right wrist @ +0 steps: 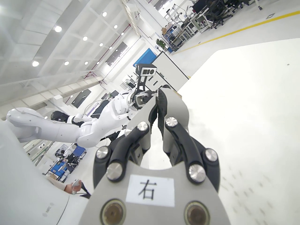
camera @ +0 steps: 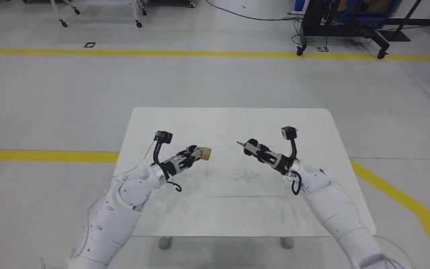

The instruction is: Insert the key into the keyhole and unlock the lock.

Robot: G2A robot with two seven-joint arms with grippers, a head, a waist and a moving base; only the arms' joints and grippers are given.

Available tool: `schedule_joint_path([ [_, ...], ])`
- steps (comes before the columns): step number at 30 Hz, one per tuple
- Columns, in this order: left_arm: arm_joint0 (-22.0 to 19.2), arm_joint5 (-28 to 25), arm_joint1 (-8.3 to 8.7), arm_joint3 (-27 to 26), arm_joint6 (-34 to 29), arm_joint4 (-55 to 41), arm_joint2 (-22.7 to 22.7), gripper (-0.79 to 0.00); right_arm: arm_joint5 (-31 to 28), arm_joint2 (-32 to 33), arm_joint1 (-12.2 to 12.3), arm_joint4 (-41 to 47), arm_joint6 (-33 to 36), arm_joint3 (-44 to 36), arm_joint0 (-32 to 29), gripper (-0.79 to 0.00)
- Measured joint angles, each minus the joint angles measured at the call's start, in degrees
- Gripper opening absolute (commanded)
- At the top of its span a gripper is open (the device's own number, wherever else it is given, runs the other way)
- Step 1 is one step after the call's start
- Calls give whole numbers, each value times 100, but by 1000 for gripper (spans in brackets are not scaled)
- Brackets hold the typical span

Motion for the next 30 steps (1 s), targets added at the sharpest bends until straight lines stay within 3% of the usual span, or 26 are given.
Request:
schedule_joint_path([
  [3,-154,-223,-23,238,-144,-282,74,-785,-99,-75,-72,-135,-418,235,138,-785],
  [12,-92,-290,-37,177,-91,-431,113,-785,-51,-79,-78,-149,-463,184,118,-785],
  [18,-198,-919,-151,488,-479,-1725,456,-785,109,-315,-242,-227,-1152,52,175,-785],
  [23,-479,-1245,-255,975,-952,-2746,733,-785,-130,-498,-404,-558,-1831,270,362,-785],
  [30,-719,-1225,-311,1380,-1410,-3336,872,-785,-284,-824,-566,-515,-1833,439,499,-785],
])
